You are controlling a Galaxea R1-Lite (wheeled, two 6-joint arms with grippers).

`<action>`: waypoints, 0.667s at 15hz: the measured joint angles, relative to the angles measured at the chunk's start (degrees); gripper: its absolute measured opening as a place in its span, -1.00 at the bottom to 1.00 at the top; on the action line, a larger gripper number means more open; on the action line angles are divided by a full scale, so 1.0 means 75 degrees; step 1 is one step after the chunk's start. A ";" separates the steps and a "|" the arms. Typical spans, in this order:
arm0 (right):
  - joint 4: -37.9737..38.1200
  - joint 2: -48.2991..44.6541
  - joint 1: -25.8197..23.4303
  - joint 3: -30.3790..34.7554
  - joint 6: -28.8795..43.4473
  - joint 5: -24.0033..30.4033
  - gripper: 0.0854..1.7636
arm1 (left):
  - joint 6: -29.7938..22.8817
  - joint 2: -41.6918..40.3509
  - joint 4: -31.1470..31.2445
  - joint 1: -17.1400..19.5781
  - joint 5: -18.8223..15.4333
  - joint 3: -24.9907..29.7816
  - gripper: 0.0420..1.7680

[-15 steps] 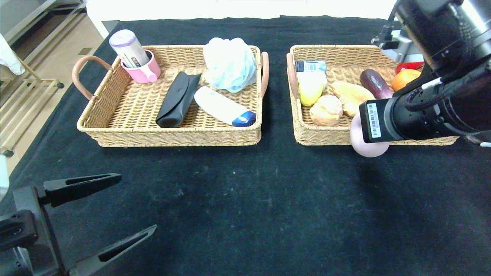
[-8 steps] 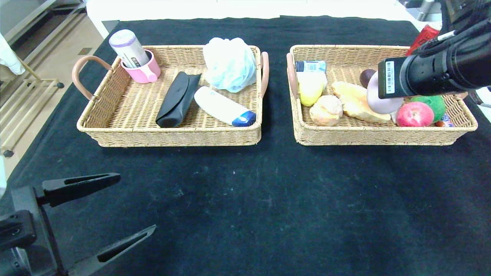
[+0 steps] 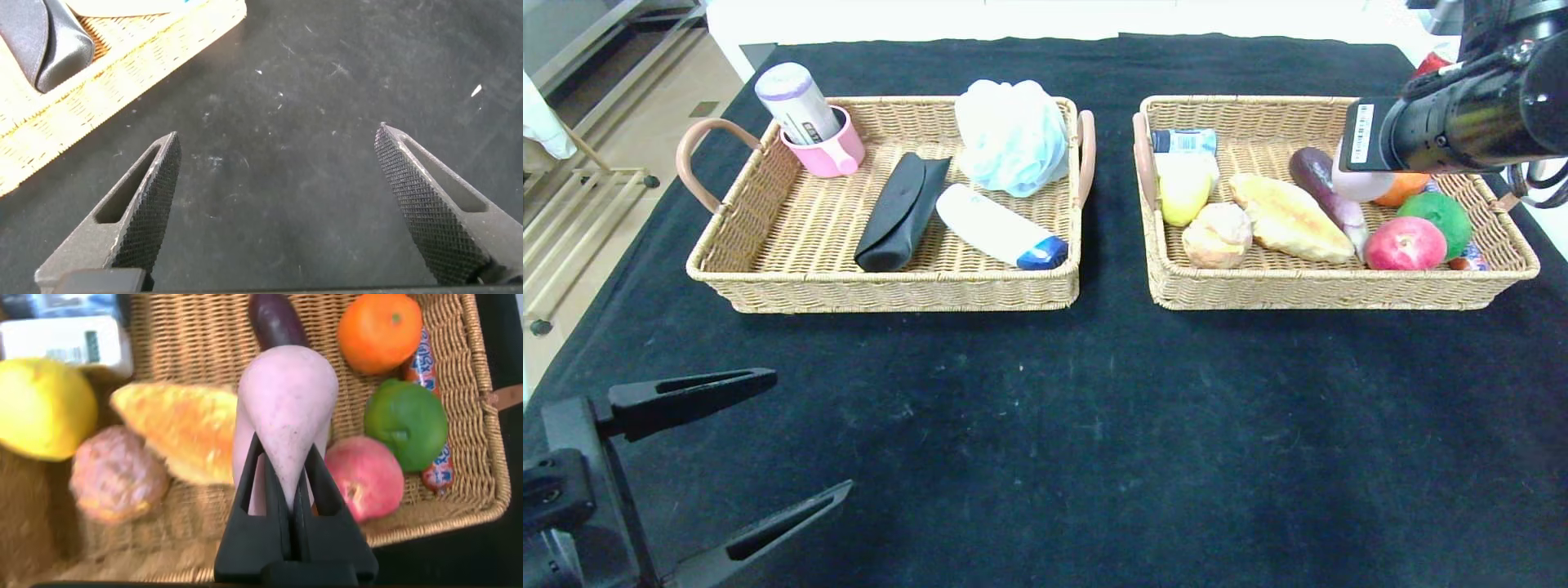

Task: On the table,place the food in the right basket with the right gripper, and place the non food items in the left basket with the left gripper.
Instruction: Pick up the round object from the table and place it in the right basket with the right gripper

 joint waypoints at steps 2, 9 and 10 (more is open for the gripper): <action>-0.0125 0.0159 -0.0109 0.0015 -0.0008 0.0007 -0.92 | 0.0007 -0.0003 0.0000 0.0000 0.0000 0.0011 0.94; -0.0990 0.0567 -0.0470 0.0007 -0.0853 0.0055 -0.92 | 0.0010 -0.0024 -0.0003 0.0000 -0.0002 0.0005 0.94; -0.1026 0.0605 -0.0514 -0.0003 -0.0931 0.0062 -0.92 | 0.0010 -0.0024 -0.0003 0.0000 0.0000 0.0005 0.94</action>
